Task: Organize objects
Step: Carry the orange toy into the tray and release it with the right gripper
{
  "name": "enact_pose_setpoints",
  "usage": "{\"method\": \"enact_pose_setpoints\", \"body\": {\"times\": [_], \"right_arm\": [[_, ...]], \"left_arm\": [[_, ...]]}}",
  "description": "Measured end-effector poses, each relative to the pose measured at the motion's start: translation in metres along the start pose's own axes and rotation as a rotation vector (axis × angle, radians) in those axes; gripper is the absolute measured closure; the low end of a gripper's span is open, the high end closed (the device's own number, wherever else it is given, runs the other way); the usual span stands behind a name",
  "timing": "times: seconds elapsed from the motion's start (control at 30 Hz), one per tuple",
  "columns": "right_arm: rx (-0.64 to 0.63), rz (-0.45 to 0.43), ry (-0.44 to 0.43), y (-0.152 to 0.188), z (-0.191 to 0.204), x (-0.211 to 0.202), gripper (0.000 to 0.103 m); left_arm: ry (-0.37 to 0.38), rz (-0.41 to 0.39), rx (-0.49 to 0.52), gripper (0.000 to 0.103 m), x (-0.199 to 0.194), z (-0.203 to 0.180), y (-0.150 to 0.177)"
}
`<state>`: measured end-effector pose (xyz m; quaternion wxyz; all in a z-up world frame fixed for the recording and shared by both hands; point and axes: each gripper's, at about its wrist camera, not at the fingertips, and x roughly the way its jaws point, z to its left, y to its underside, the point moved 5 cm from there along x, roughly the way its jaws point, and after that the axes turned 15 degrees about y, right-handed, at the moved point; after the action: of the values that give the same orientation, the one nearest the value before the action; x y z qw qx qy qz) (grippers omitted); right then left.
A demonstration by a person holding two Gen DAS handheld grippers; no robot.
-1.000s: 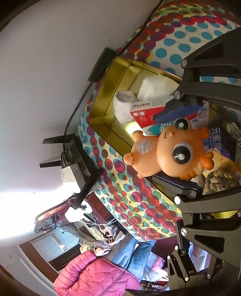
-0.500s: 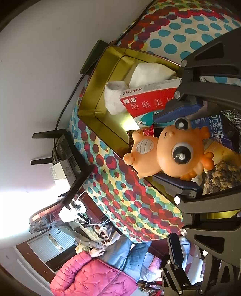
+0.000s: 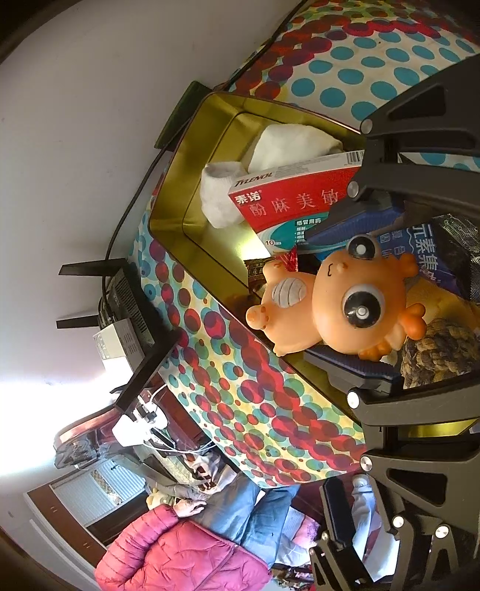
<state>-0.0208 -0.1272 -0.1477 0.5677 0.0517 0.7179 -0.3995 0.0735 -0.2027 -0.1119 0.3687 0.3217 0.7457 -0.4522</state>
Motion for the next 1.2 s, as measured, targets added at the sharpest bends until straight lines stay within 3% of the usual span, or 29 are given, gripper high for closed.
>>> {"method": "enact_pose_setpoints", "body": {"times": [0.67, 0.93, 1.03, 1.2], "right_arm": [[0.037, -0.024, 0.029, -0.002, -0.010, -0.013, 0.046], [0.052, -0.053, 0.045, -0.003, -0.013, -0.028, 0.032], [0.040, -0.074, 0.054, -0.005, -0.012, -0.036, 0.031], [0.058, -0.100, 0.104, -0.003, -0.018, -0.048, 0.023]], "left_arm": [[-0.017, -0.021, 0.029, 0.061, -0.001, -0.009, -0.006], [-0.029, -0.031, 0.027, 0.061, -0.002, -0.012, -0.012], [-0.039, -0.032, 0.031, 0.061, -0.002, -0.014, -0.016], [-0.061, -0.040, 0.027, 0.061, -0.003, -0.016, -0.021]]}}
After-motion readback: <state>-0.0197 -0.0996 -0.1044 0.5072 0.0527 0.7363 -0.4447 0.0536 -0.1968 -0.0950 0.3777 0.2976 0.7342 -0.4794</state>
